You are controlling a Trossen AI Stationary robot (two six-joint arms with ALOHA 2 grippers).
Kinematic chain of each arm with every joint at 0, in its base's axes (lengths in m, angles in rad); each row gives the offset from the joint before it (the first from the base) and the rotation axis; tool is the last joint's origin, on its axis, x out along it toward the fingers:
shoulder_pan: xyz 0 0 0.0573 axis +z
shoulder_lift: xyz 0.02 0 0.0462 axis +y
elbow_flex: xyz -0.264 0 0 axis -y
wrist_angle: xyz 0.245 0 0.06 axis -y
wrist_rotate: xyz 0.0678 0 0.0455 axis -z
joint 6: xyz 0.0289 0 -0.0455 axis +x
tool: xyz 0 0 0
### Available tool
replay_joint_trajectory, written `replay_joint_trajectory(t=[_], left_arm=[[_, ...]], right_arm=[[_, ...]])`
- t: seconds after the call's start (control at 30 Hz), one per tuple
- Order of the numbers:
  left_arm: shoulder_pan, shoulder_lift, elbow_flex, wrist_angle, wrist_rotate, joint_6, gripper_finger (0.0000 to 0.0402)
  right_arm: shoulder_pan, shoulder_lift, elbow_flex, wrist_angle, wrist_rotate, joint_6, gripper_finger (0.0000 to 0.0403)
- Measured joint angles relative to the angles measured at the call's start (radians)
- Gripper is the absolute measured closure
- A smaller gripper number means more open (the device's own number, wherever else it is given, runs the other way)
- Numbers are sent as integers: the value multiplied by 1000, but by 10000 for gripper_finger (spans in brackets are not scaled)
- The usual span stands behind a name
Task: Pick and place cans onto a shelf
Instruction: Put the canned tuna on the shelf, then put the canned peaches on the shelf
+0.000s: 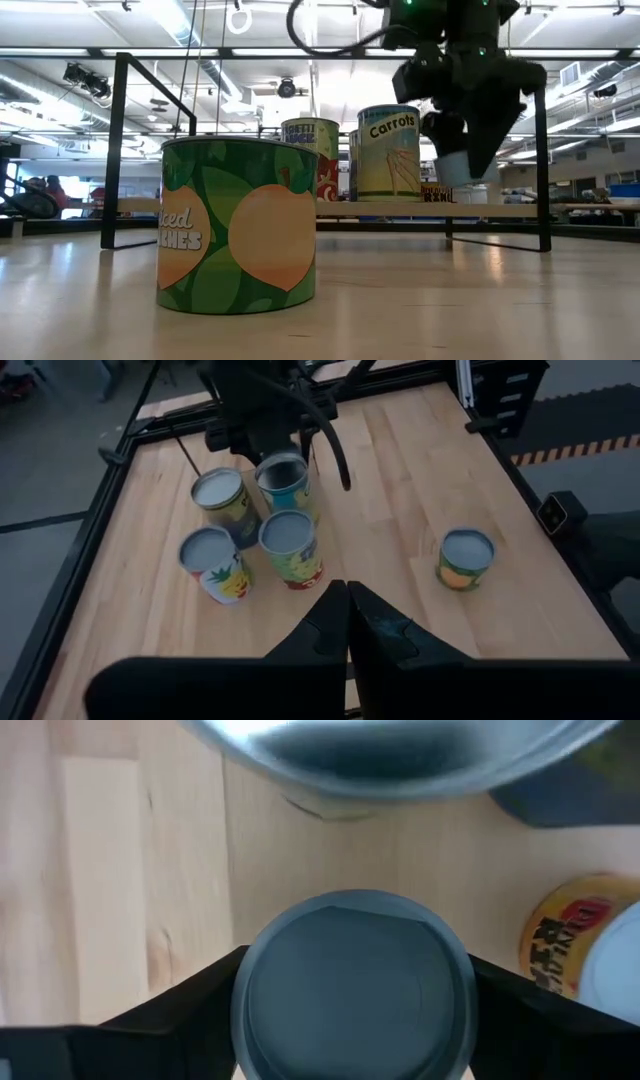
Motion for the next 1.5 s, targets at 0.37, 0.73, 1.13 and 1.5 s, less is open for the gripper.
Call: replay_joint_trajectory(t=[0.37,0.73,1.13,1.5], left_arm=[[0,0,0,0,0,-8,379],[0,0,-1,3,1,-38,363],[0,0,-1,6,1,-39,363],[0,1,-2,13,0,1,363]], right_arm=[[5,0,-32,35,33,-3,86],[9,0,-42,73,56,-5,63],[13,0,40,-6,86,-2,65],[88,-1,297,-307,157,67,65]])
